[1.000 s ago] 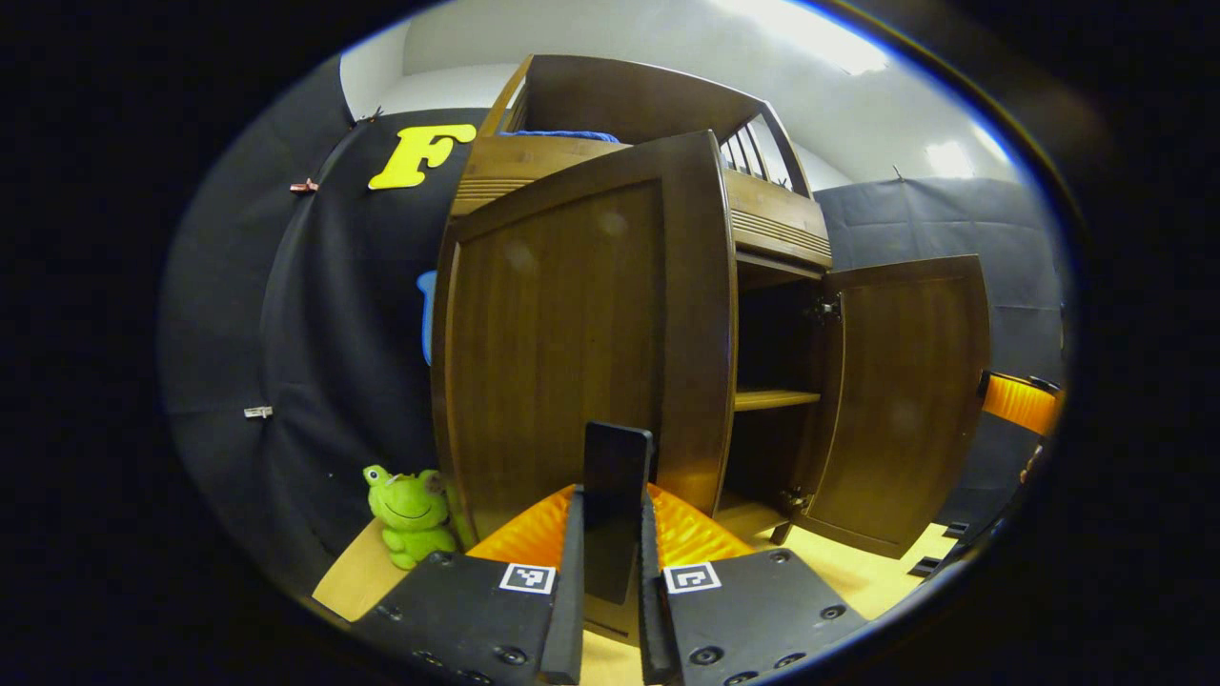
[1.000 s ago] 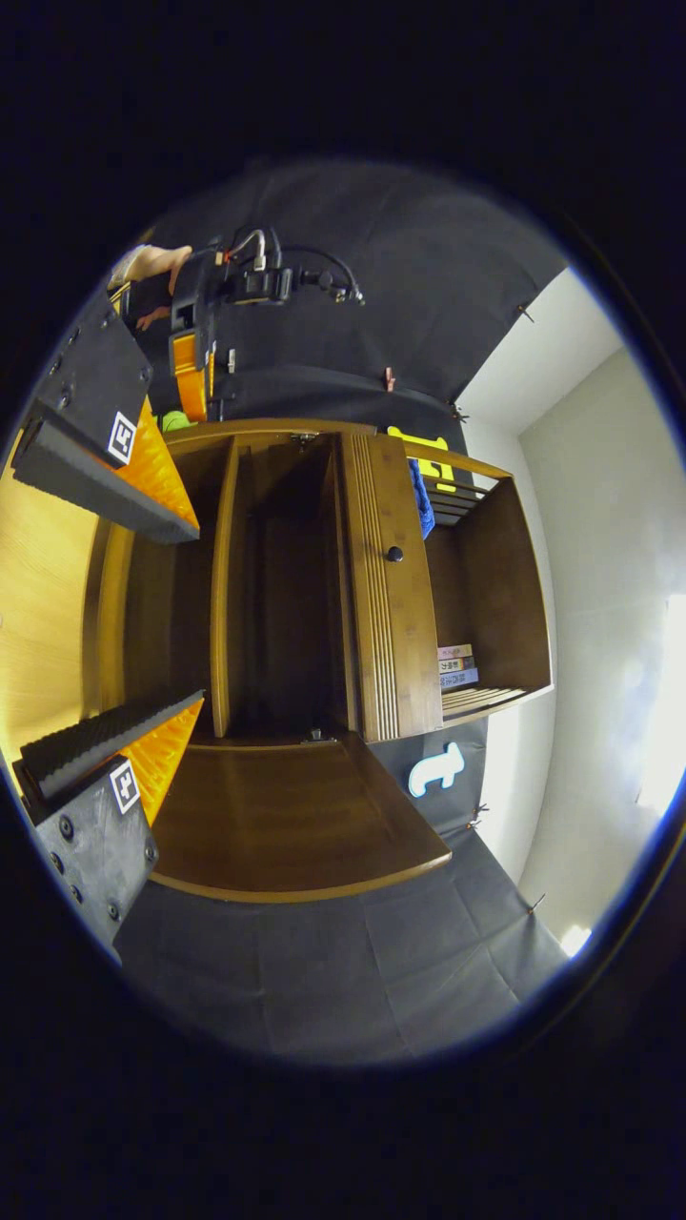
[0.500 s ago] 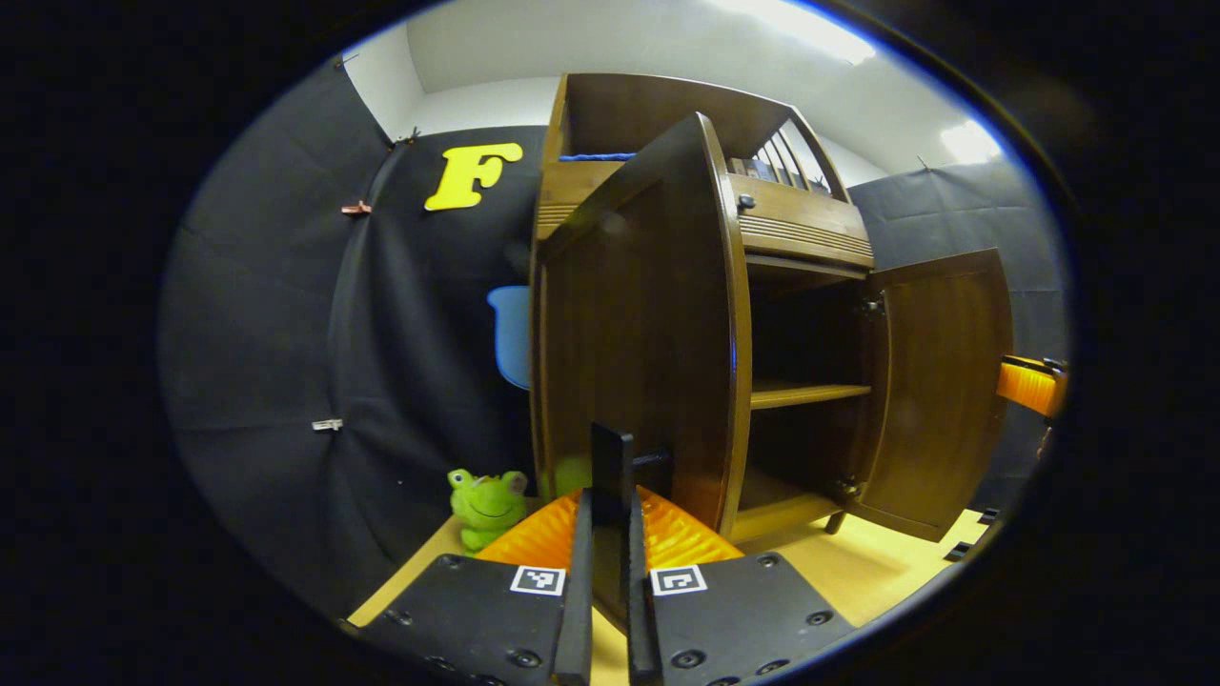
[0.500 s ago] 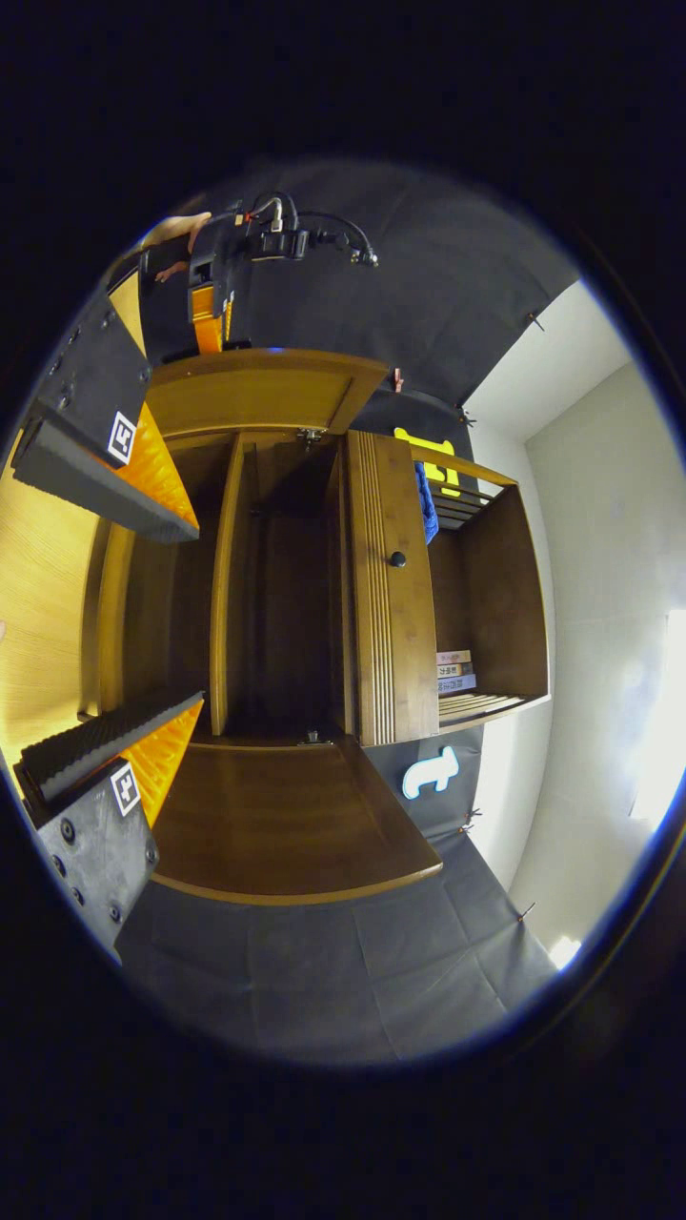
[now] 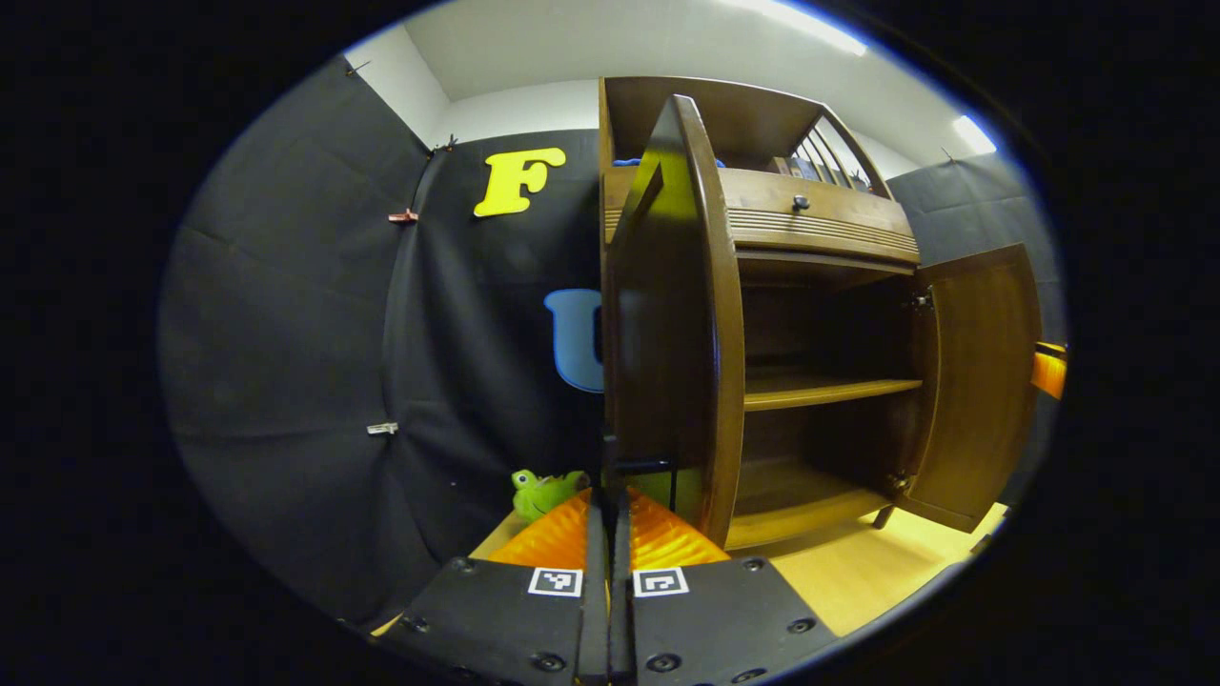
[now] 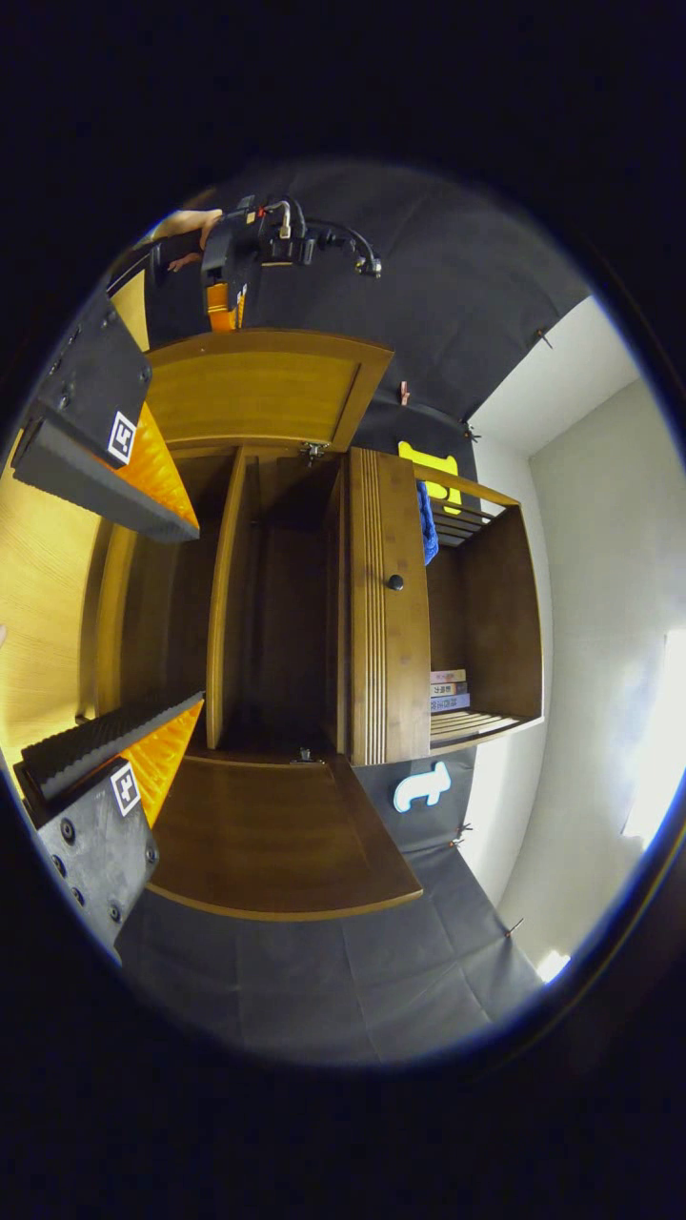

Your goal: Open the right door of the double-door shoe cabinet with the right hand, and open the left door with the left hand.

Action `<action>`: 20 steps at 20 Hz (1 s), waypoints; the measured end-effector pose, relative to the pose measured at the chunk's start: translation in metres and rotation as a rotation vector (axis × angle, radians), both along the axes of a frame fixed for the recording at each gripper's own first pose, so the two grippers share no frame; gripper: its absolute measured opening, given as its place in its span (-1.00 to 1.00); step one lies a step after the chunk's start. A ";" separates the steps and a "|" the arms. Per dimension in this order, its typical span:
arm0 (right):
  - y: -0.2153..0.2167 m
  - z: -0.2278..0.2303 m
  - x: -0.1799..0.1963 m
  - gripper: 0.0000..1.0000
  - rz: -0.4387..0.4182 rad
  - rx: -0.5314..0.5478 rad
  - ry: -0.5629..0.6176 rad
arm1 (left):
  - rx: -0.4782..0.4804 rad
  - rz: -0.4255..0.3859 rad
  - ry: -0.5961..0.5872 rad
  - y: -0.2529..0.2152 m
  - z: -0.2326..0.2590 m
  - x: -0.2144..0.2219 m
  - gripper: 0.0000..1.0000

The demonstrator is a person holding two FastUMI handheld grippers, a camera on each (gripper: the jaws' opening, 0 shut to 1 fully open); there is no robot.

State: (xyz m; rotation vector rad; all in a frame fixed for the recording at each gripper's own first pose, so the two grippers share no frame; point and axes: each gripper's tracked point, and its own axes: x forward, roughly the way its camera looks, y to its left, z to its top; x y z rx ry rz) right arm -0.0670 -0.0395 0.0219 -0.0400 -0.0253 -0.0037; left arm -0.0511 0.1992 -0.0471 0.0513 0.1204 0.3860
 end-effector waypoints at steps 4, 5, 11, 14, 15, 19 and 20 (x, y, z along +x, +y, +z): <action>0.014 0.003 0.001 0.94 0.025 -0.005 -0.008 | -0.007 0.025 -0.022 0.010 0.009 -0.020 -0.90; 0.020 0.004 0.002 0.94 0.036 -0.002 -0.012 | -0.011 0.023 -0.027 0.009 0.011 -0.028 -0.90; 0.041 0.003 0.005 0.94 0.075 0.000 -0.014 | -0.042 -0.006 -0.067 -0.014 0.032 -0.066 -0.89; 0.044 -0.001 0.009 0.94 0.079 0.000 -0.001 | -0.070 -0.115 -0.127 -0.059 0.058 -0.063 -0.90; 0.044 -0.002 0.009 0.94 0.077 0.000 0.003 | -0.071 -0.156 -0.134 -0.076 0.064 -0.059 -0.88; 0.041 0.001 0.007 0.99 0.064 0.010 0.003 | -0.053 -0.257 -0.143 -0.120 0.081 -0.042 -0.89; 0.038 0.002 0.007 0.94 0.057 0.007 -0.001 | -0.053 -0.276 -0.148 -0.127 0.083 -0.034 -0.90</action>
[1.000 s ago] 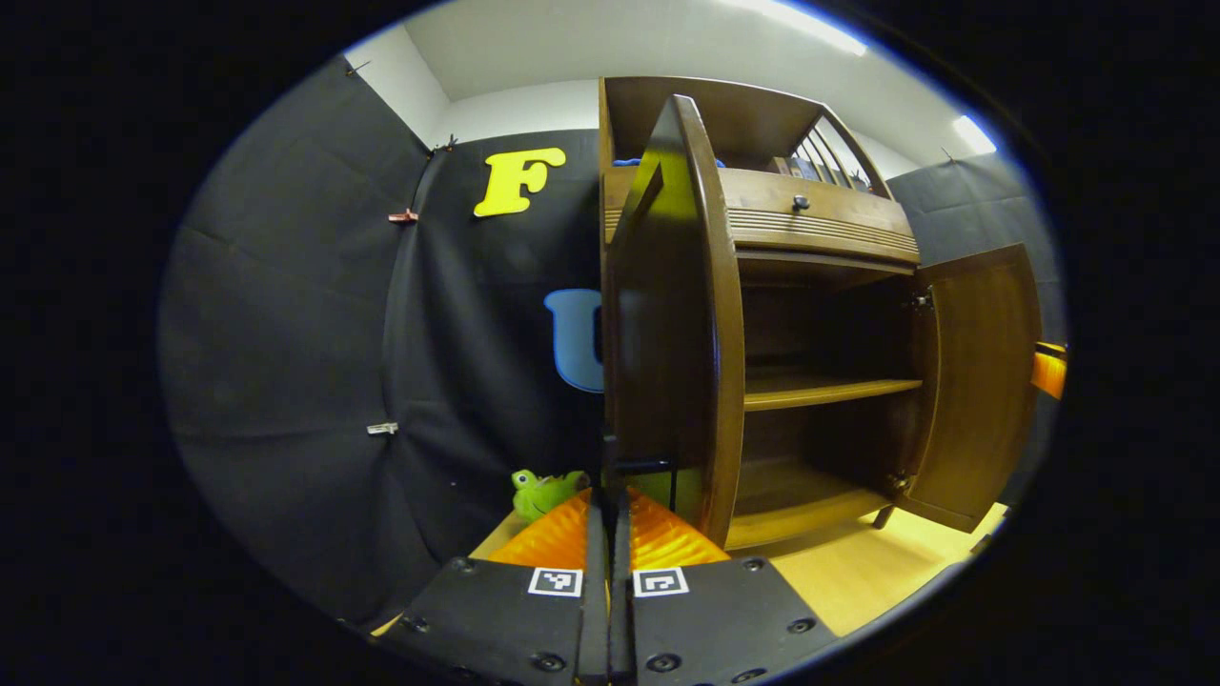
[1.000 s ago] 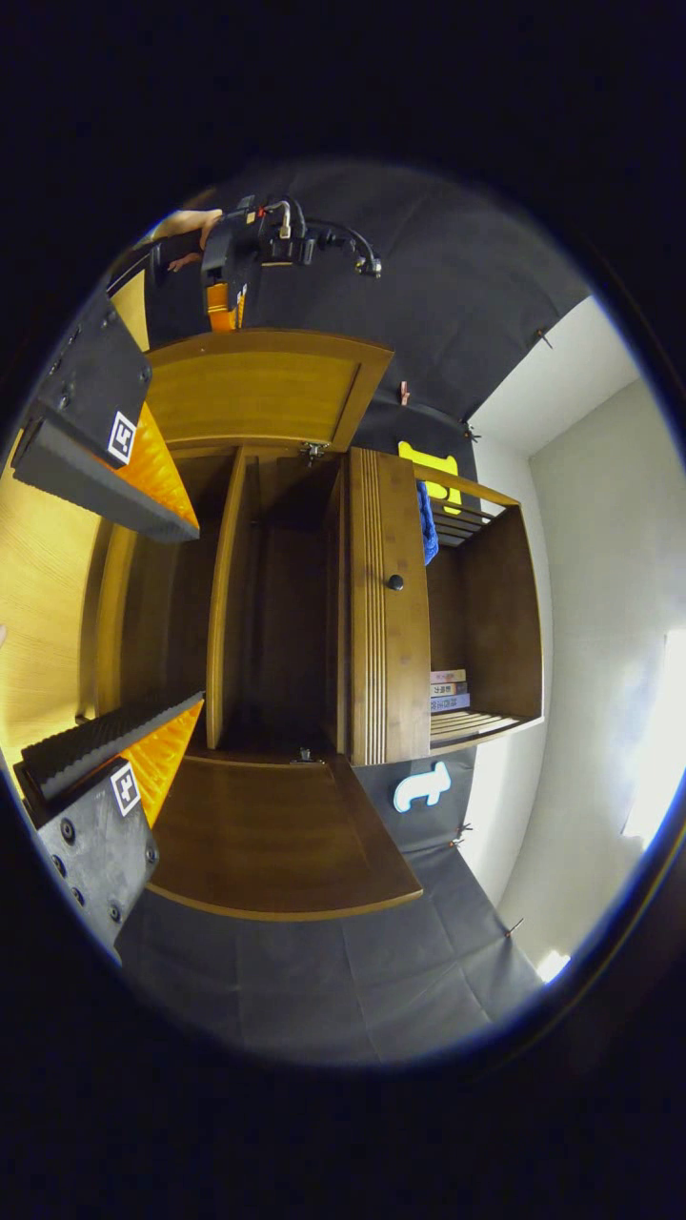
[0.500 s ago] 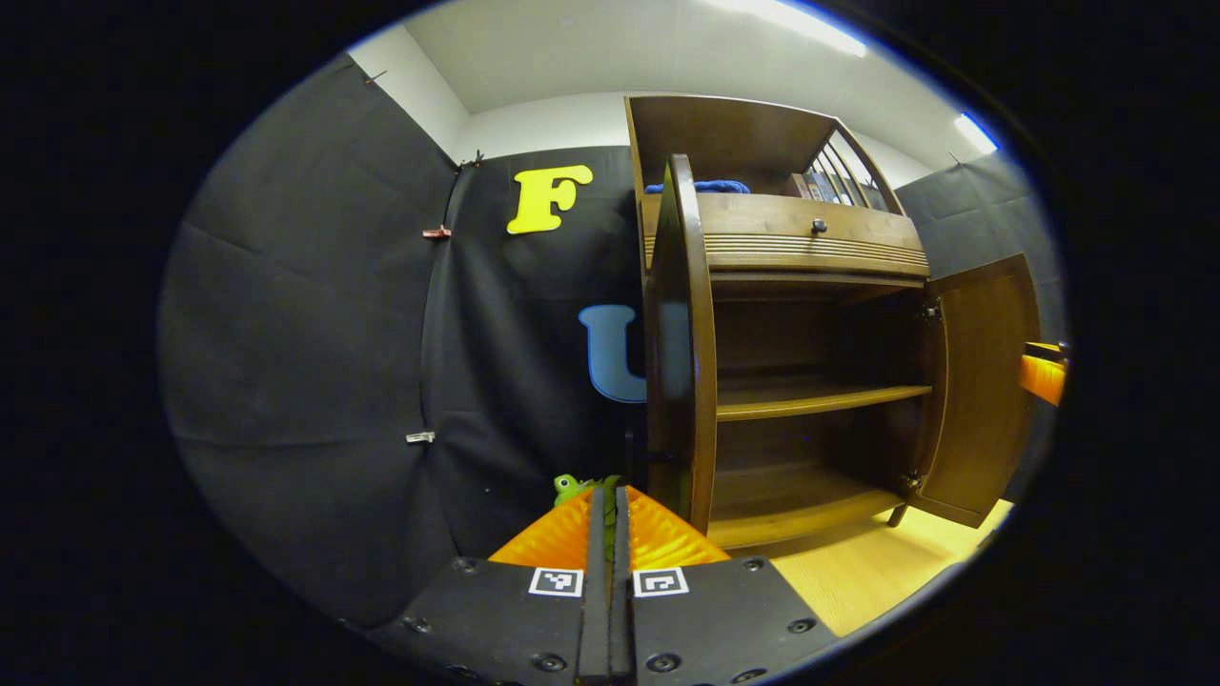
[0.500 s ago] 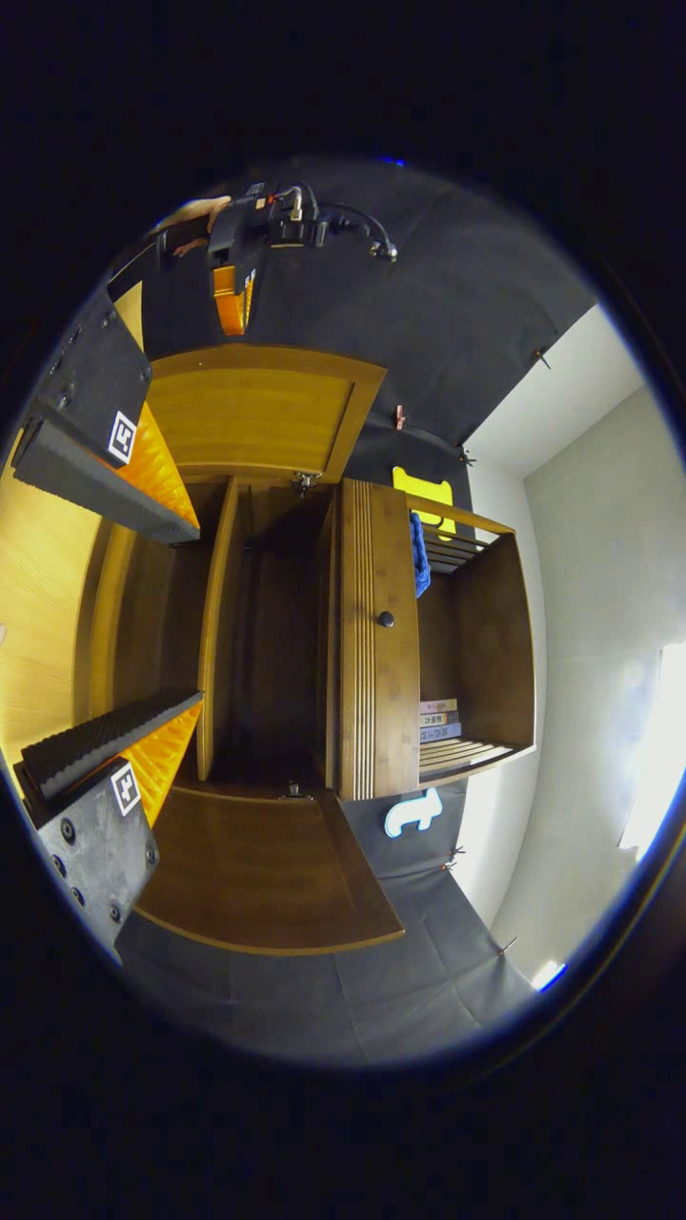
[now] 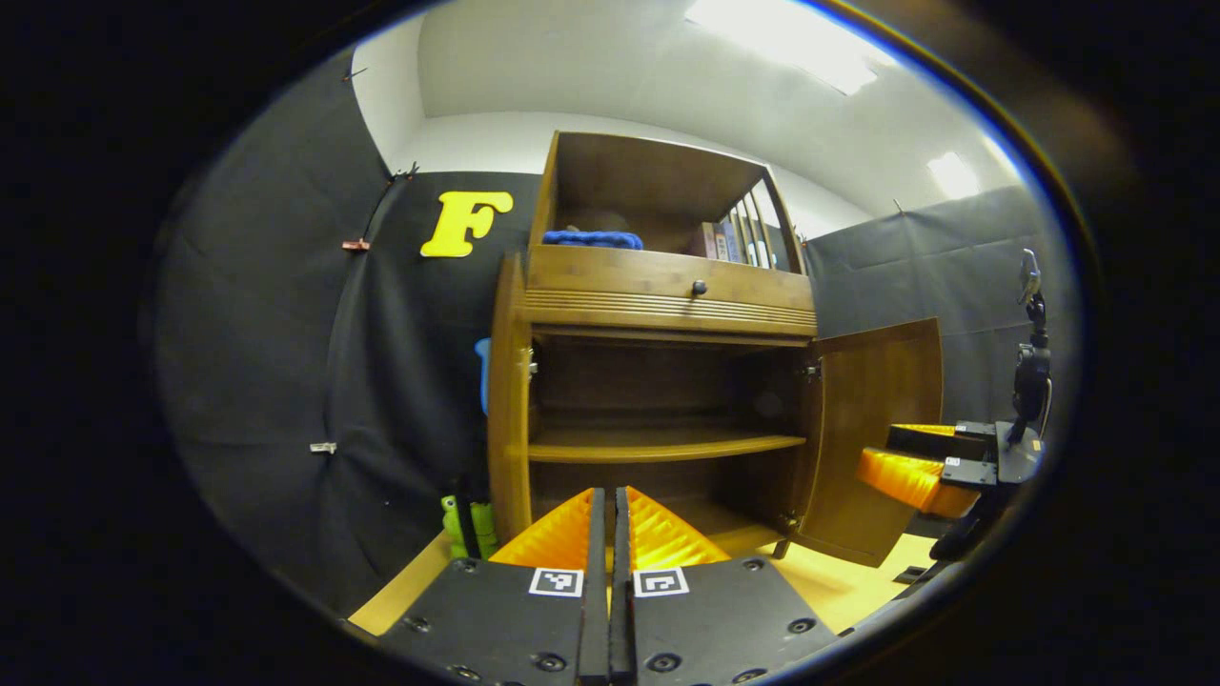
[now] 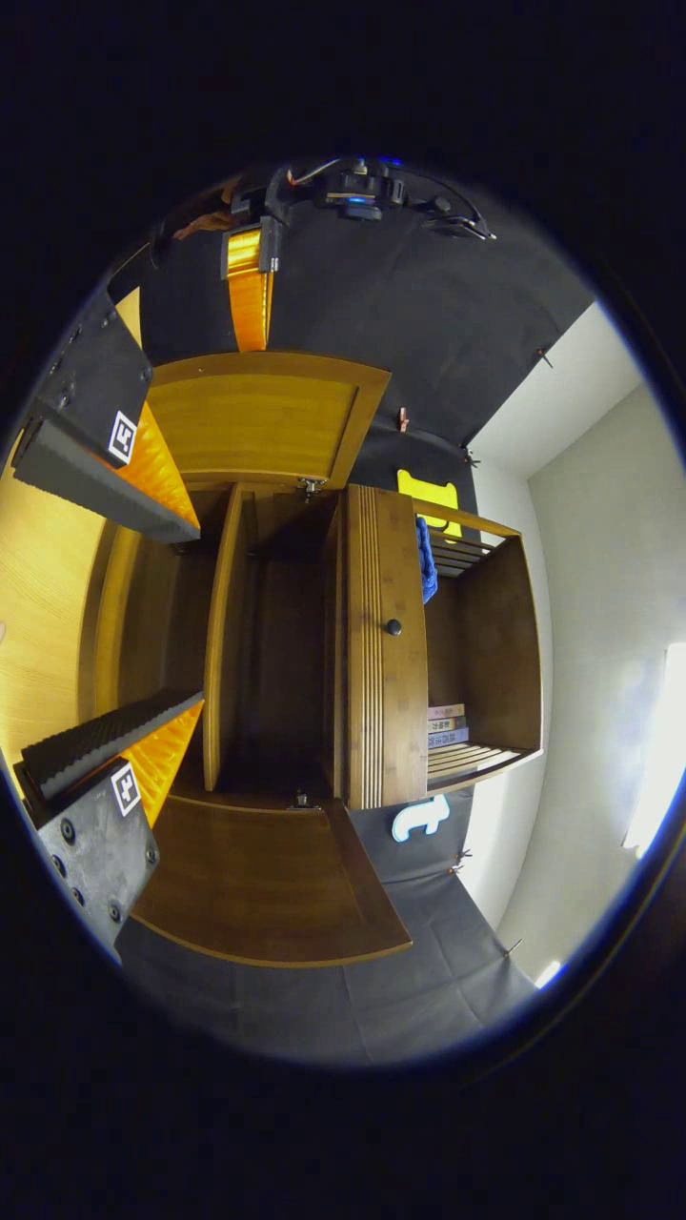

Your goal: Open the right door of the double-door shoe cabinet with the right hand, and open the left door with the left hand.

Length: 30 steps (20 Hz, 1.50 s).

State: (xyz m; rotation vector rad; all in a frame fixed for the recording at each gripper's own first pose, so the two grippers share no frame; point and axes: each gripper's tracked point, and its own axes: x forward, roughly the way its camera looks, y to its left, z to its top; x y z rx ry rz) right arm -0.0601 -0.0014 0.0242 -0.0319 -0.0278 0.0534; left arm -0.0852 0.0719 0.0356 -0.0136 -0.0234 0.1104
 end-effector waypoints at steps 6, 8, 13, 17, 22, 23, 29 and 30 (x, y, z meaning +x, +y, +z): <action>-0.013 0.009 -0.002 0.94 -0.025 -0.009 -0.024 | 0.041 -0.008 -0.008 -0.015 0.003 0.010 0.94; -0.012 0.011 -0.003 0.94 -0.027 -0.009 -0.031 | 0.038 -0.005 -0.012 -0.017 0.005 0.015 0.94; -0.019 0.014 -0.002 0.94 -0.029 -0.017 -0.033 | 0.029 0.001 -0.041 -0.021 0.010 0.021 0.94; -0.023 0.017 -0.002 0.94 -0.035 -0.013 -0.043 | 0.030 -0.008 -0.053 -0.028 0.013 0.025 0.94; -0.024 0.014 0.002 0.90 -0.026 -0.018 -0.036 | 0.041 -0.014 -0.042 -0.034 0.007 0.032 0.95; -0.024 0.013 0.003 0.99 -0.024 -0.019 -0.031 | 0.044 -0.011 -0.040 -0.034 0.006 0.033 0.95; -0.027 0.012 0.005 0.94 -0.021 -0.014 -0.028 | 0.052 -0.009 -0.029 -0.037 0.002 0.038 0.93; -0.027 0.014 0.005 0.94 -0.018 -0.012 -0.033 | 0.051 -0.010 -0.030 -0.037 0.002 0.039 0.93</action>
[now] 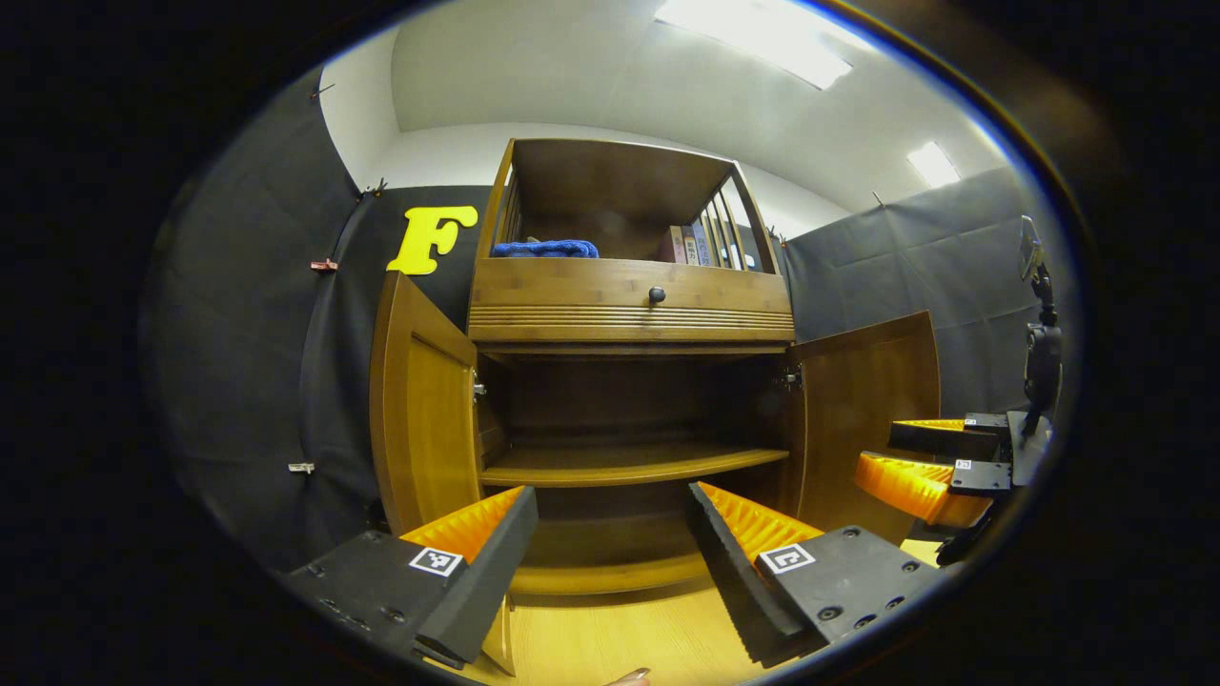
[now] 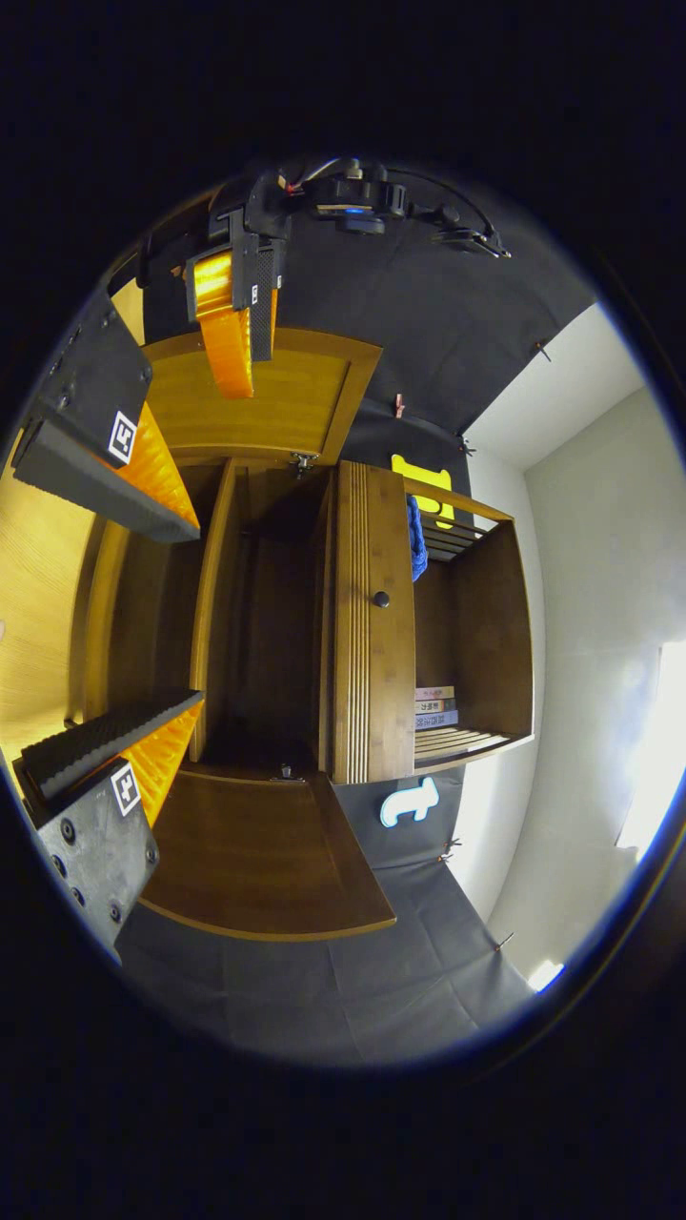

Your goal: Open the right door of the double-door shoe cabinet with the right hand, and open the left door with the left hand.

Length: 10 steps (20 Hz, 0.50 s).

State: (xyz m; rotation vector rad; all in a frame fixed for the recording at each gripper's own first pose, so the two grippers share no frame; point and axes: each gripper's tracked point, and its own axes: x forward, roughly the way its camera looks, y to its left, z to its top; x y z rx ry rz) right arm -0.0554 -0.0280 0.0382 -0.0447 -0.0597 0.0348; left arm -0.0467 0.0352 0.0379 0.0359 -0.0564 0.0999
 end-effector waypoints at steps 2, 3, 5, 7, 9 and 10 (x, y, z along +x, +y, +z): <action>0.000 0.003 0.000 0.94 0.000 0.001 -0.009 | -0.002 0.000 -0.001 0.000 0.000 0.000 0.94; 0.000 0.004 0.001 0.94 0.001 0.000 -0.013 | -0.002 0.002 0.000 0.001 0.000 0.000 0.93; 0.002 0.003 0.002 0.94 0.006 0.000 -0.015 | 0.000 0.008 0.002 0.002 -0.001 -0.001 0.95; 0.004 0.002 0.002 0.94 0.012 0.001 -0.012 | 0.002 0.008 0.003 0.003 -0.001 -0.002 0.95; 0.008 0.002 0.003 0.94 0.017 -0.003 -0.012 | 0.001 0.011 0.001 0.004 -0.001 -0.002 0.93; 0.008 0.003 0.004 0.94 0.017 -0.007 -0.014 | -0.001 0.015 0.000 0.005 0.000 -0.002 0.93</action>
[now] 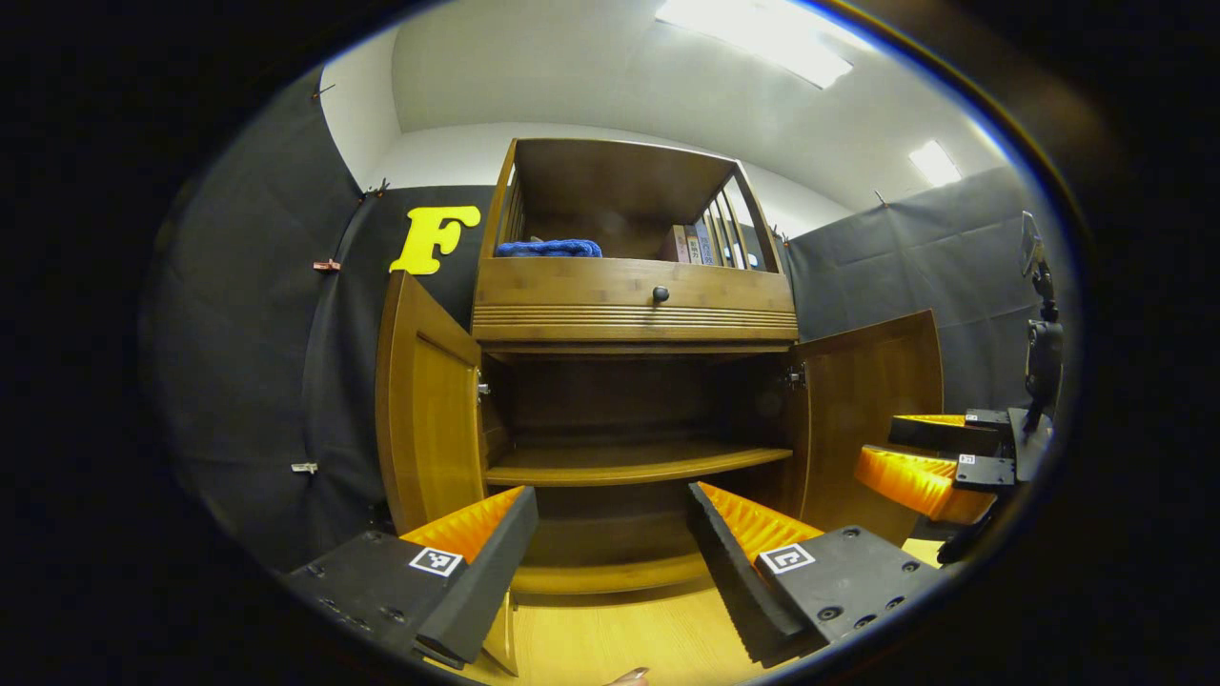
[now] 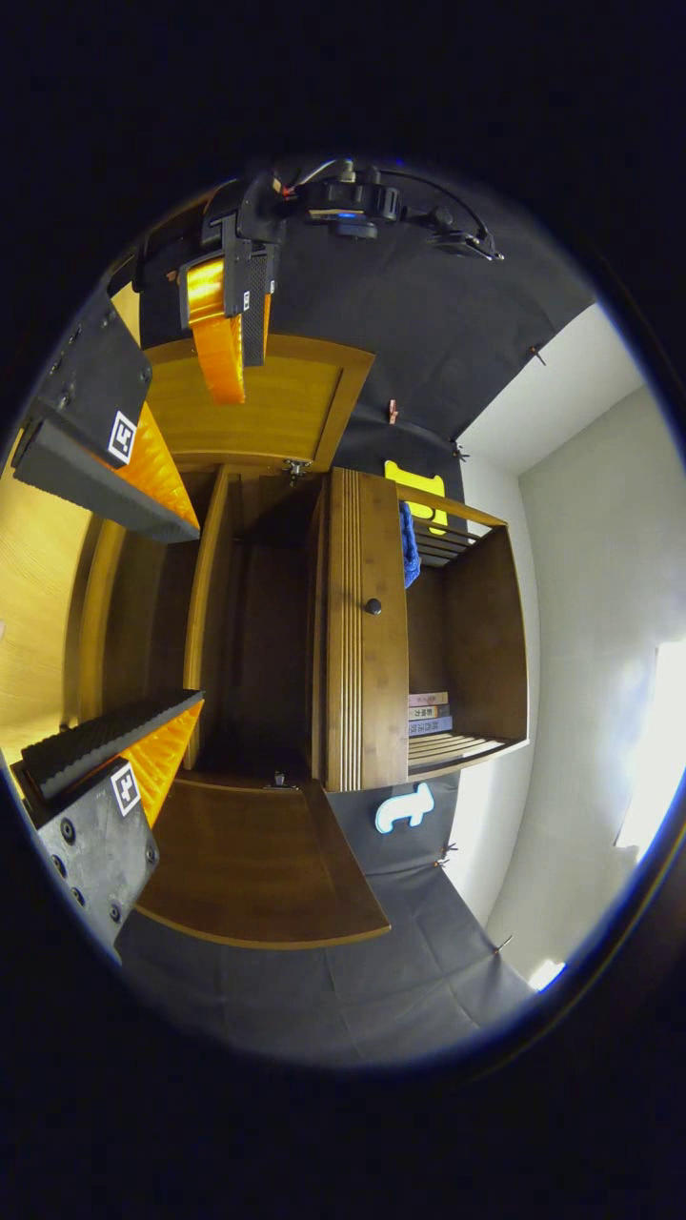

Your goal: Open the right door of the double-door shoe cabinet with the right hand, and open the left door with the left hand.

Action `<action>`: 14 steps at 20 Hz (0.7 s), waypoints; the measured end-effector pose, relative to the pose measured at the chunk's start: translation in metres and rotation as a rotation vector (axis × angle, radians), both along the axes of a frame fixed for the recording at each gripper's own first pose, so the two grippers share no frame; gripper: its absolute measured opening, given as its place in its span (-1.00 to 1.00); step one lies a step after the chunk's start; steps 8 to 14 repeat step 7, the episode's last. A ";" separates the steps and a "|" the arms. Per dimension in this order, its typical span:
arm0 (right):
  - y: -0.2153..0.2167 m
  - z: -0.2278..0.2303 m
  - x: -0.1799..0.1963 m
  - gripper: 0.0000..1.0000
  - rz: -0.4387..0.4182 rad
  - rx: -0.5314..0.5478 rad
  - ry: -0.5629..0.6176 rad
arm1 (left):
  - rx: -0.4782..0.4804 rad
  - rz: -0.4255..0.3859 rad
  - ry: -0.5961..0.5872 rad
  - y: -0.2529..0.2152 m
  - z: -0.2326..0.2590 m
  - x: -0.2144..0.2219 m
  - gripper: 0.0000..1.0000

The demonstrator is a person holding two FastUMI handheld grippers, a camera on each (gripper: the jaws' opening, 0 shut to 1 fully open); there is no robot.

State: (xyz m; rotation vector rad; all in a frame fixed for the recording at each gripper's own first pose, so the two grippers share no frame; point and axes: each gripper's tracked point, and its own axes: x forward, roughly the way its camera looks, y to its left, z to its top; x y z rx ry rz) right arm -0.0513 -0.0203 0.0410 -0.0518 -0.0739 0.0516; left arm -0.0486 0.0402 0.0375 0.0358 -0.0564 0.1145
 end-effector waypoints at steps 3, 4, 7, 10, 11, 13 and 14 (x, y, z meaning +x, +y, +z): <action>0.002 -0.001 0.001 0.94 0.005 0.003 -0.001 | -0.003 0.008 0.002 0.004 -0.001 -0.001 0.94; 0.003 -0.001 0.002 0.94 0.007 0.006 0.000 | -0.002 0.010 0.002 0.005 0.000 -0.002 0.93; 0.006 -0.001 0.004 0.94 0.011 0.007 0.000 | -0.004 0.018 0.001 0.009 -0.001 -0.003 0.94; 0.006 -0.001 0.004 0.94 0.011 0.007 0.000 | -0.004 0.018 0.001 0.009 -0.001 -0.003 0.94; 0.006 -0.001 0.004 0.94 0.011 0.007 0.000 | -0.004 0.018 0.001 0.009 -0.001 -0.003 0.94; 0.006 -0.001 0.004 0.94 0.011 0.007 0.000 | -0.004 0.018 0.001 0.009 -0.001 -0.003 0.94; 0.006 -0.001 0.004 0.94 0.011 0.007 0.000 | -0.004 0.018 0.001 0.009 -0.001 -0.003 0.94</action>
